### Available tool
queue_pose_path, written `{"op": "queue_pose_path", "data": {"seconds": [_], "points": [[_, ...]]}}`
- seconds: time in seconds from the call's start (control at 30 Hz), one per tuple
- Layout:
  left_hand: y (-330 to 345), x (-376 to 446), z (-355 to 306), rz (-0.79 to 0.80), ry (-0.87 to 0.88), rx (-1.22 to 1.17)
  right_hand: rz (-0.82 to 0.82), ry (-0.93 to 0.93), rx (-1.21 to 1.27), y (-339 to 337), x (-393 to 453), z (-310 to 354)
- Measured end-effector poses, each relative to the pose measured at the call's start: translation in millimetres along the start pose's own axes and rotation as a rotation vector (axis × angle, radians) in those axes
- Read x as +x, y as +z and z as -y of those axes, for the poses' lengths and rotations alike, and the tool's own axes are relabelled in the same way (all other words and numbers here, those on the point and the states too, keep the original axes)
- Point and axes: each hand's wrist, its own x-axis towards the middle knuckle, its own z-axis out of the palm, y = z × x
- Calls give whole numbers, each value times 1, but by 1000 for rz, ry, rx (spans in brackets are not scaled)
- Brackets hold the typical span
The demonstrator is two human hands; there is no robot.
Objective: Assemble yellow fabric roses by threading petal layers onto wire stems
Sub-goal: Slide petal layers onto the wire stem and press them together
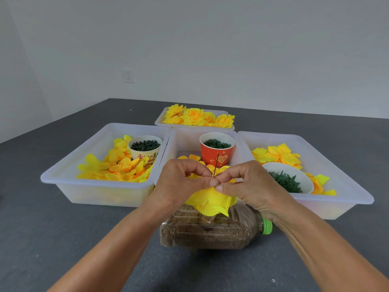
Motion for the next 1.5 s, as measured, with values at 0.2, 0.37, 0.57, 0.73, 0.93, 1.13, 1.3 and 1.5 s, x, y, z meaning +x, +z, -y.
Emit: {"op": "queue_pose_path", "data": {"seconds": [0.2,0.37,0.57,0.73,0.93,1.13,1.3,1.5], "points": [[-1,2,4,59,11,77,-53,49,46,-5,-1,0],[-1,0,10,69,44,42,-46,17,-12,-5,-1,-1],[-2,3,8,99,-2,62,57,-22,2,-17,5,1],[-3,5,2,142,-12,84,-356,0,-66,-76,50,-21],[-2,3,2,131,-24,48,-179,274,-574,-102,99,-63],[-2,4,5,116,-37,18,-206,405,-787,-82,123,-80],[-3,4,7,127,-34,34,-252,407,-809,-75,132,-90],[-4,3,6,139,-28,46,-511,371,-649,-94,132,-97]]}}
